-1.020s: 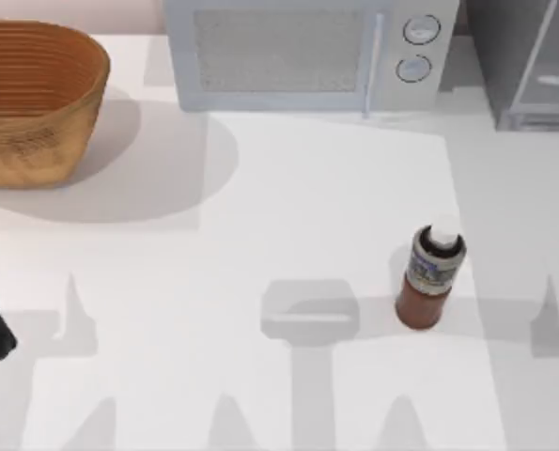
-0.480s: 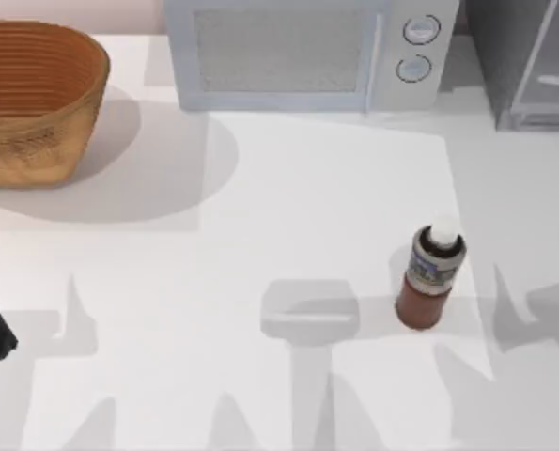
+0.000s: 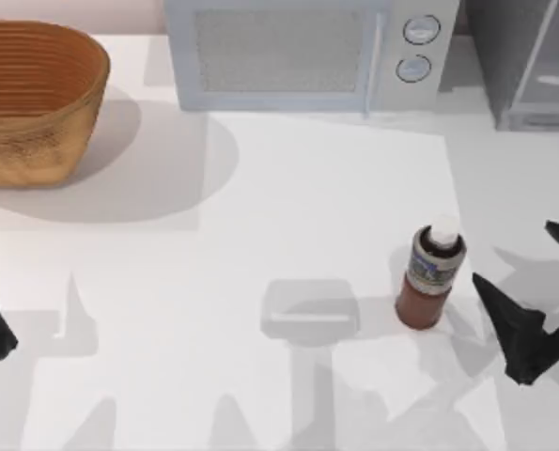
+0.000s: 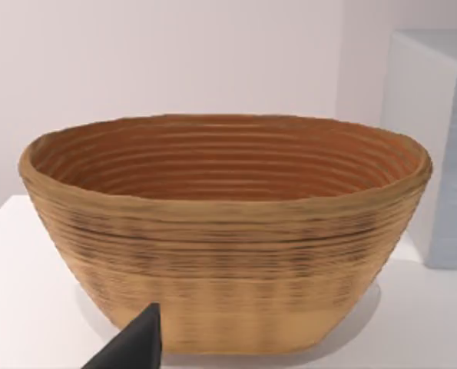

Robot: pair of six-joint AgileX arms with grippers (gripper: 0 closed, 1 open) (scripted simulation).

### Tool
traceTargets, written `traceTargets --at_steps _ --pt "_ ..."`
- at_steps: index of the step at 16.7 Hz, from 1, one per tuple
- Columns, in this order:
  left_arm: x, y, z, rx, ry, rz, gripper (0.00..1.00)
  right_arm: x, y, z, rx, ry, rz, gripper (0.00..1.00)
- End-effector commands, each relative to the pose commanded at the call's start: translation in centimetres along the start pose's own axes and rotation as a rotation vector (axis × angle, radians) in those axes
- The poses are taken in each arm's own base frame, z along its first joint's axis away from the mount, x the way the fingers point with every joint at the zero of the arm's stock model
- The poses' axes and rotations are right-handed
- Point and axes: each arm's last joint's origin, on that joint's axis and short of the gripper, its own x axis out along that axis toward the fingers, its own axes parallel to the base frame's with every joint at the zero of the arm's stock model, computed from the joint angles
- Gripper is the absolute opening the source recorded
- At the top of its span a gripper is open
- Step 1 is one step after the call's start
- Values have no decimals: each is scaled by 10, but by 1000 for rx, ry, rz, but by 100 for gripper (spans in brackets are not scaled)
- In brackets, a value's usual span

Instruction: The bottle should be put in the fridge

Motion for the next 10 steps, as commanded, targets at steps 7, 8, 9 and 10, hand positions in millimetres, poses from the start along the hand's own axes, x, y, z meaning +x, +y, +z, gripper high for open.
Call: traceTargets --at_steps 7,8,9,10 --pt "0 0 0 0 0 0 100 16 9 -26 -10 32 152 100" --pt "0 0 0 0 0 0 100 16 9 -26 -10 33 156 100" --pt "0 0 0 0 0 0 100 16 9 -26 -10 33 156 100" --pt "0 0 0 0 0 0 100 16 9 -26 -10 33 156 100"
